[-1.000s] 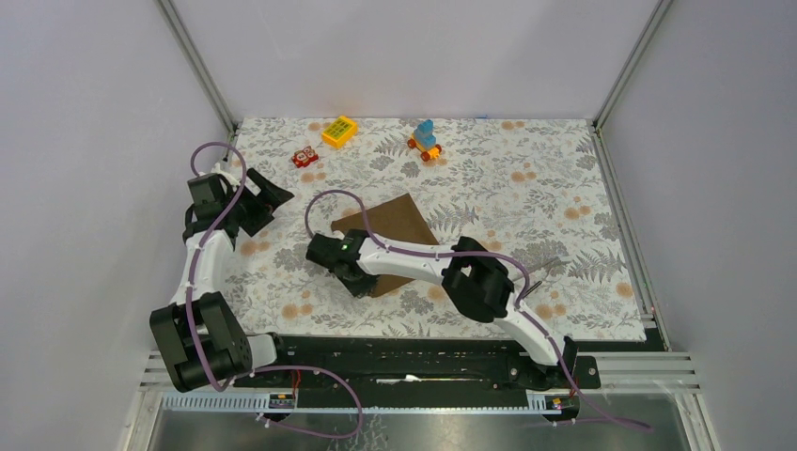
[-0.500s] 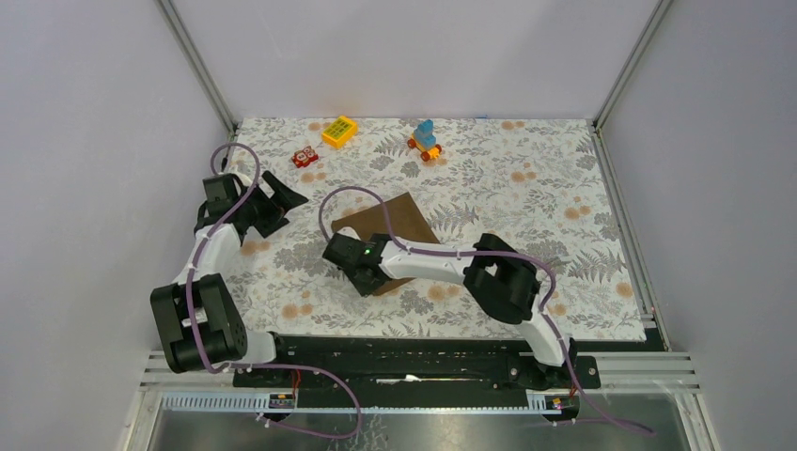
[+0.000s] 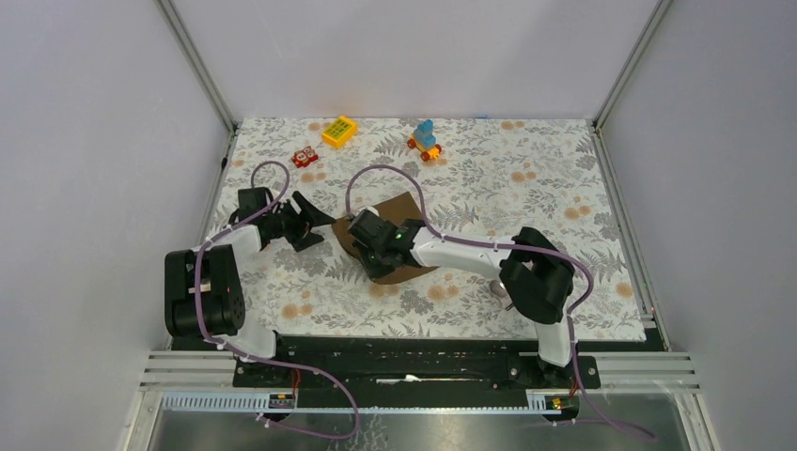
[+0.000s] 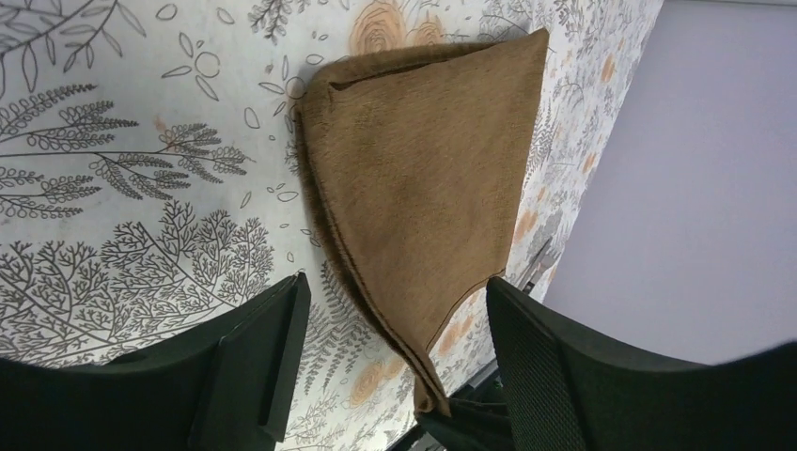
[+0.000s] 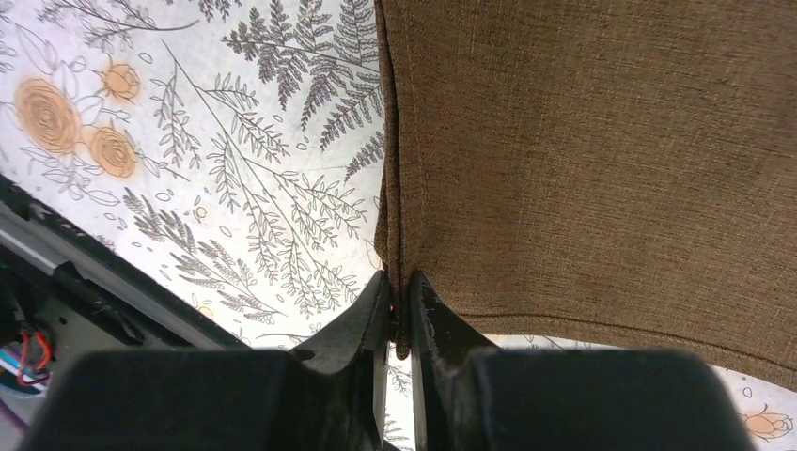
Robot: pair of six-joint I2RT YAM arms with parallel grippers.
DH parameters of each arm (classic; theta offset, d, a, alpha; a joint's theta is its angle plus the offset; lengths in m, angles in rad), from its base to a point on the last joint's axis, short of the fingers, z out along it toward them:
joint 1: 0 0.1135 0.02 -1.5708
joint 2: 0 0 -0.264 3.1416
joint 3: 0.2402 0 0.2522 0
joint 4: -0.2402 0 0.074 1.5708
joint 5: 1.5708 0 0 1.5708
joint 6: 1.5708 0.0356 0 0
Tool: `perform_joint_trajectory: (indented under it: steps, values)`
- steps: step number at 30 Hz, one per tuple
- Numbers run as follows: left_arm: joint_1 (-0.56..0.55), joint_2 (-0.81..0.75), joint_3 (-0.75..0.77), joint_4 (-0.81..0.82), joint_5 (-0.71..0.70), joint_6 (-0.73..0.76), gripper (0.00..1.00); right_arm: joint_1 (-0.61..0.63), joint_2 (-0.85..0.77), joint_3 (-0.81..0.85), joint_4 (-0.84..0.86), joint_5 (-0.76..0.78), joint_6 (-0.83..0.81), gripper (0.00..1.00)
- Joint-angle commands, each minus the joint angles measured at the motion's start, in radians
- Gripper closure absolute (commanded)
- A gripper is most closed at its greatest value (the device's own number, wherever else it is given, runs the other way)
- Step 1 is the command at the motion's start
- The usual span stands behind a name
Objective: Fold the napkin into a case and place the utensils inside
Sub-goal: Pick up the lower triangle-folded napkin from the center of the board.
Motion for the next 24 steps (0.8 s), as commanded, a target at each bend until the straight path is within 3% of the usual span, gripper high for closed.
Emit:
perform_joint_trajectory:
  steps: [1, 8, 17, 24]
  values:
    - [0.004, 0.026, -0.024, 0.130, 0.071, -0.067, 0.27, -0.027, -0.098, -0.049, 0.073, -0.052, 0.039, 1.00]
    - [-0.029, 0.063, -0.067, 0.206, 0.063, -0.125, 0.19, -0.064, -0.173, -0.124, 0.128, -0.097, 0.063, 1.00]
    - [-0.060, 0.206, -0.115, 0.418, 0.134, -0.263, 0.16, -0.106, -0.233, -0.202, 0.202, -0.151, 0.099, 1.00]
    - [-0.059, 0.242, -0.118, 0.483, 0.139, -0.295, 0.15, -0.143, -0.281, -0.265, 0.259, -0.195, 0.122, 1.00]
